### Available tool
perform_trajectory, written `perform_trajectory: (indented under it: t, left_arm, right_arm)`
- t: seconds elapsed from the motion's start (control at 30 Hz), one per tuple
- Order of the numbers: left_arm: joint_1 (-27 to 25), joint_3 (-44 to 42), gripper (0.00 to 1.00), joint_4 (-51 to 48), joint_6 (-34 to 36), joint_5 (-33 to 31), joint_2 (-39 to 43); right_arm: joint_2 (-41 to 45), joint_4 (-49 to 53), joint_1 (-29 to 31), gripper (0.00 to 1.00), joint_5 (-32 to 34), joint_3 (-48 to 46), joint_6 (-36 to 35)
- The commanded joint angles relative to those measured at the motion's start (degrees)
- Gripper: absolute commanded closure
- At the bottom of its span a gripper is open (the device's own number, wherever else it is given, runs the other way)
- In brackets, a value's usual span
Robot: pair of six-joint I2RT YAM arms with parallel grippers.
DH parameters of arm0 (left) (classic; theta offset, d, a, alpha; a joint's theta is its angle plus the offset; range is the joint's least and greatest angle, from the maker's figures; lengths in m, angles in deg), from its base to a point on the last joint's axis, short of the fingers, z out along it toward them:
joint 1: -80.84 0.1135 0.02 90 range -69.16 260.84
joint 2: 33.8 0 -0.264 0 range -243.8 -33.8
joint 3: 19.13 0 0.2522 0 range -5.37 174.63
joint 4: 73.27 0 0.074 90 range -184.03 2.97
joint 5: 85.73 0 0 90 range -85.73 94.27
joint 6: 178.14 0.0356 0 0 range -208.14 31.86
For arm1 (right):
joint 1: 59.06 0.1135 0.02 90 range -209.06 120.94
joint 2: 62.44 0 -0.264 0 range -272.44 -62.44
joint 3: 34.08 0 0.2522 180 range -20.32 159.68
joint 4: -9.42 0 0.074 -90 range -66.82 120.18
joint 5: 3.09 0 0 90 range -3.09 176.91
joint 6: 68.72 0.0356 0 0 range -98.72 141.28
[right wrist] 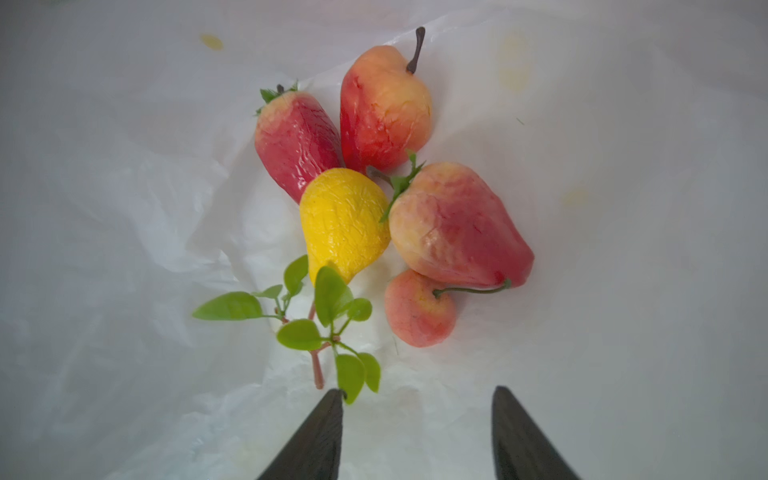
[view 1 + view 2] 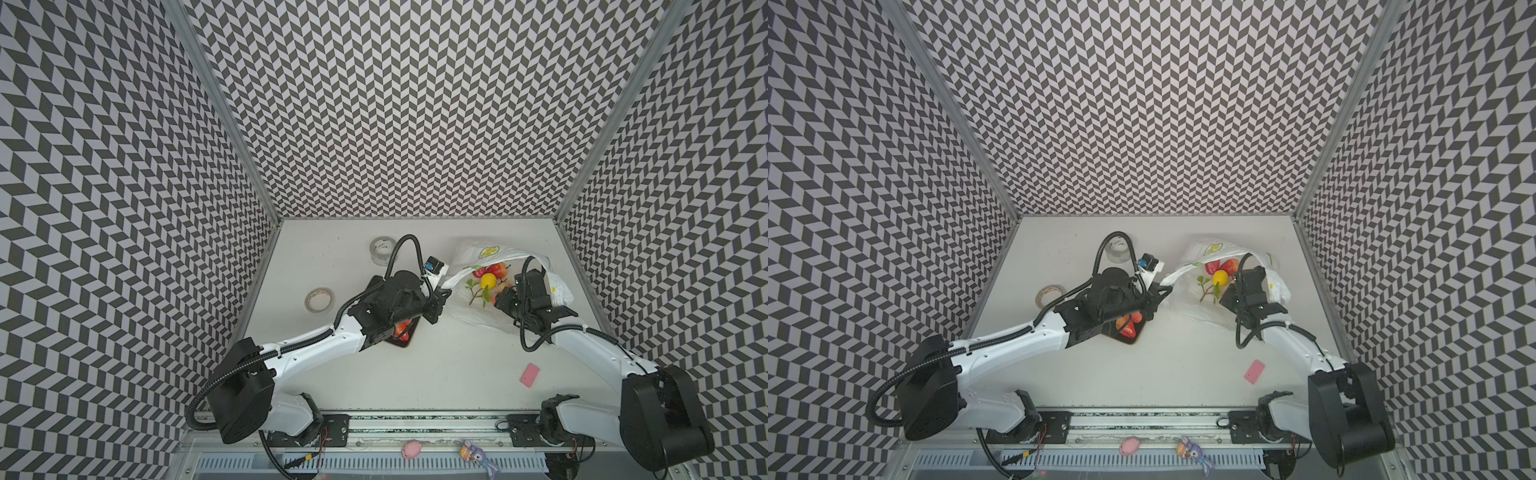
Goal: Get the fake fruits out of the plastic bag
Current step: 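Close the right gripper on the small peach by its stem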
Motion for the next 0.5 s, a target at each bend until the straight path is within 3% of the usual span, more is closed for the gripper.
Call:
perform_trajectory:
  t: [0.0, 0.2, 0.47]
  left_arm:
    - [-0.25, -0.31, 1.00, -0.21, 1.14, -0.96, 1.01]
    - [-0.26, 0.21, 1.00, -0.13, 1.14, -1.03, 0.65]
    - [-0.26, 0.82, 1.00, -0.21, 1.36, -1.36, 0.74]
  right_arm:
    - [0.91, -0.48, -0.69, 0.48, 1.96, -0.92, 3.18]
    - [-2.76, -4.41, -1.23, 0.40, -0.17, 0.54, 7.51]
    - [-10.75, -7.60, -1.34, 0.39, -0.56, 3.79, 13.60]
